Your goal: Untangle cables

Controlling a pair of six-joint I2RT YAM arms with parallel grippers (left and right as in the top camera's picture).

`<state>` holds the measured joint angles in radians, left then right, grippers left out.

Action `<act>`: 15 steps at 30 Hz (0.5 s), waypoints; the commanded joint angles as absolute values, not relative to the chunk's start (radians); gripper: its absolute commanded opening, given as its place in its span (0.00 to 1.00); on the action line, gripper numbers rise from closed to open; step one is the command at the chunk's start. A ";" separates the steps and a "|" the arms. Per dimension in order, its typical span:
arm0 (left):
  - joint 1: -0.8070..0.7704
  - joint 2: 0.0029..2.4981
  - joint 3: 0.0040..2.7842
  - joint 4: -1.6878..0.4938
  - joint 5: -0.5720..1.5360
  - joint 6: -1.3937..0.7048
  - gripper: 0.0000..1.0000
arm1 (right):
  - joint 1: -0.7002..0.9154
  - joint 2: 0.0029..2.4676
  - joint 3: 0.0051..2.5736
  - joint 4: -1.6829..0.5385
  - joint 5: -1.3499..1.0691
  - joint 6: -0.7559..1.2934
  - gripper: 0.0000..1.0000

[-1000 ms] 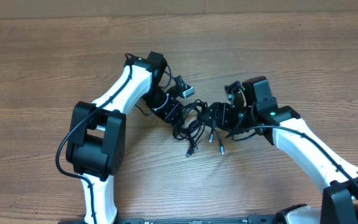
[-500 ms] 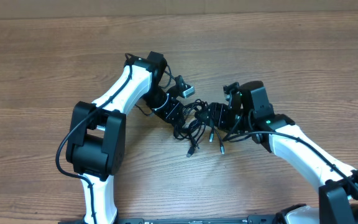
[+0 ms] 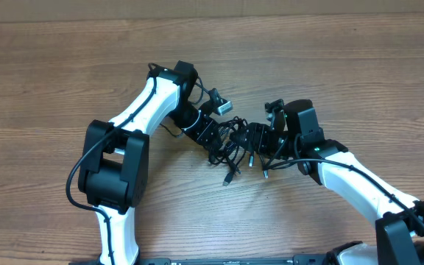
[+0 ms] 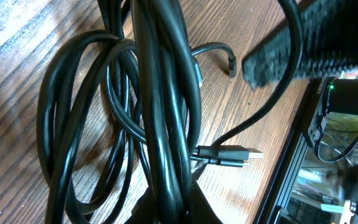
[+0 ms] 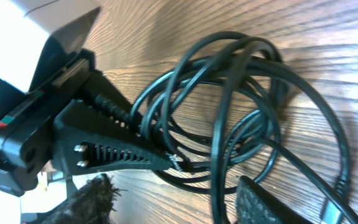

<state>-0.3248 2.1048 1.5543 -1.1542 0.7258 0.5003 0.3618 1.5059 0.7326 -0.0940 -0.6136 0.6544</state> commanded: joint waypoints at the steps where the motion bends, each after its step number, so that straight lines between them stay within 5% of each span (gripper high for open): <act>1: -0.324 2.101 1.555 -1.150 0.760 0.525 0.04 | 0.389 1.486 0.726 -0.082 -0.620 0.659 0.56; 15: -0.324 2.101 1.555 -1.200 0.838 0.637 0.04 | 0.405 1.628 0.726 0.104 -0.599 0.689 0.42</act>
<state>-0.3248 2.1048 1.5543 -1.1934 0.7898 0.5850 0.4000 1.6058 0.7307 0.0845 -0.6018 0.6819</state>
